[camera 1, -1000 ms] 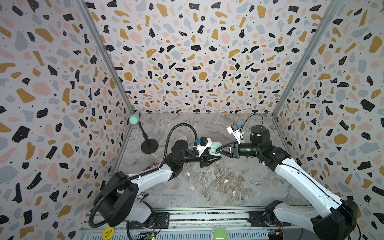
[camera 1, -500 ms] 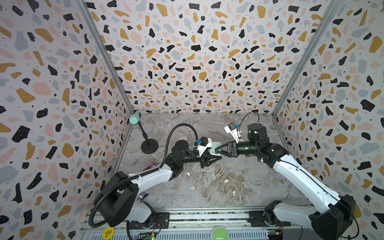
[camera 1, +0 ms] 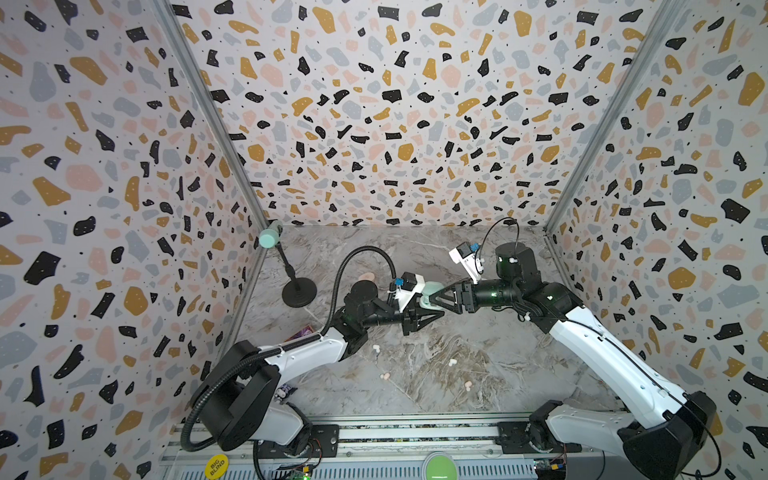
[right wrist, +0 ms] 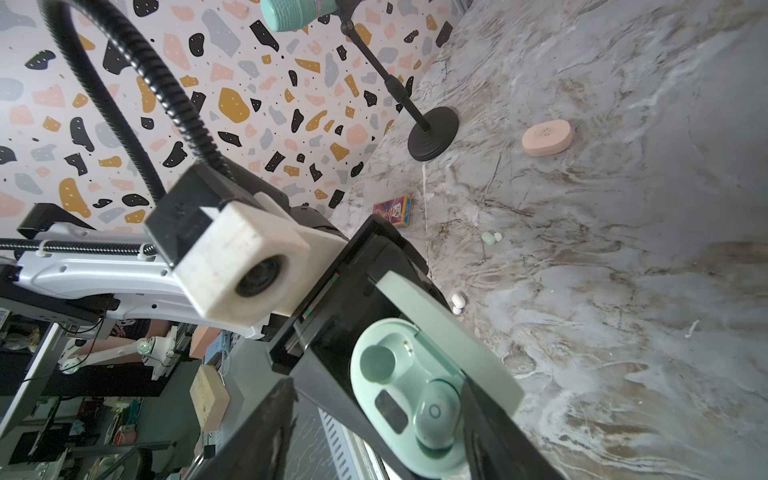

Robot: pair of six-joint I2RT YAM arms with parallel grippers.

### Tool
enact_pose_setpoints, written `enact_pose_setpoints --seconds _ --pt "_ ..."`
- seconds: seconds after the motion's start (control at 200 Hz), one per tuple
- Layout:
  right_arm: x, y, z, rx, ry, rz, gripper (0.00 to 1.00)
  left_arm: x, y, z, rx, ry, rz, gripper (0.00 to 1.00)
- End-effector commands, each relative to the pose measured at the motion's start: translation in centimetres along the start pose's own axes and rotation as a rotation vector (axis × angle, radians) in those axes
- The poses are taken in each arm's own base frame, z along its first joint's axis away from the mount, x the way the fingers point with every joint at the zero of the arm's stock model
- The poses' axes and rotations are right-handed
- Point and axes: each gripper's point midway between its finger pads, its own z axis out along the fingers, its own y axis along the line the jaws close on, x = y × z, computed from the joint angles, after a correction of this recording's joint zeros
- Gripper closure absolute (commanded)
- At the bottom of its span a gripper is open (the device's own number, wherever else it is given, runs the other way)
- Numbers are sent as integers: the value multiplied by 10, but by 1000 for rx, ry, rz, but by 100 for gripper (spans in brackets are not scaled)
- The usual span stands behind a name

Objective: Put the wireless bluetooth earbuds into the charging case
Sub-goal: 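Lower the green earbud into the case slot and open the right gripper, then withdraw the right gripper toward the table while the left gripper pulls the case back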

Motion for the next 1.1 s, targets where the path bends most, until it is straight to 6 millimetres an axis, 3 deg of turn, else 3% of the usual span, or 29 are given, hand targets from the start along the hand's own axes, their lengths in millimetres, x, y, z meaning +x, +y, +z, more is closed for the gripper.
enact_pose_setpoints --seconds 0.0,0.225,0.365,0.476,0.641,0.776,1.096 --pt "-17 6 -10 30 -56 -48 34 -15 -19 3 81 -55 73 100" --pt "-14 29 -14 -22 -49 -76 31 -4 3 -9 -15 -55 35 100" --pt "-13 44 -15 -49 -44 -96 29 -9 26 -31 -103 -85 8 100" --pt "-3 40 -11 -36 -29 -89 27 -11 46 -50 -190 -65 12 100" --pt "17 -9 6 110 -18 8 27 -21 71 -87 -309 -74 21 100" --pt "37 -52 33 236 33 75 27 -27 88 -113 -395 -83 18 100" --pt "71 -121 137 458 253 52 29 -22 115 -150 -542 -82 3 100"
